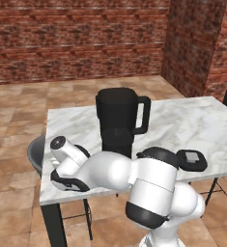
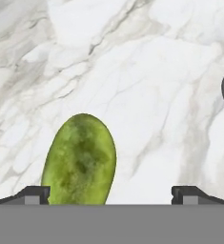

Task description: Open the blender lid, put the mango in the blender, close the lid, and start the blender.

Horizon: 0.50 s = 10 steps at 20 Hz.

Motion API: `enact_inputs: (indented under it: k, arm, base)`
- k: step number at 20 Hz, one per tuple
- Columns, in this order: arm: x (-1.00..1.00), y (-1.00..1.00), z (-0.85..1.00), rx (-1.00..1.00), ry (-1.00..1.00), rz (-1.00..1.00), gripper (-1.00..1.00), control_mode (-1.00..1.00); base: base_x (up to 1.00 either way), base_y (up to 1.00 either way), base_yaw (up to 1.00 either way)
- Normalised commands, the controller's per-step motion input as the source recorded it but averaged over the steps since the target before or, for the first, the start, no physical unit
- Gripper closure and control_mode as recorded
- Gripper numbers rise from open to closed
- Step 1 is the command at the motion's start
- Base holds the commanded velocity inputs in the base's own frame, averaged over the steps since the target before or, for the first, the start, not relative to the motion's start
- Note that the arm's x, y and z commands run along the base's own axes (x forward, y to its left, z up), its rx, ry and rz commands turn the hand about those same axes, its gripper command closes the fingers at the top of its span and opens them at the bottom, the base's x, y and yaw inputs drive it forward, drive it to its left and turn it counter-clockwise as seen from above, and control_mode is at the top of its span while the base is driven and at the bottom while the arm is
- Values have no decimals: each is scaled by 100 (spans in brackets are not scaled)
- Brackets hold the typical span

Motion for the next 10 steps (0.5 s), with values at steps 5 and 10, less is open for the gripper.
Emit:
enact_inputs:
  k: [5, 10]
  arm:
    - [10, 8, -14, 0, 0, 0, -100, -100]
    - [5, 3, -20, 0, 0, 0, -100, -100]
  base:
    - [0, 0, 0]
    - [0, 0, 0]
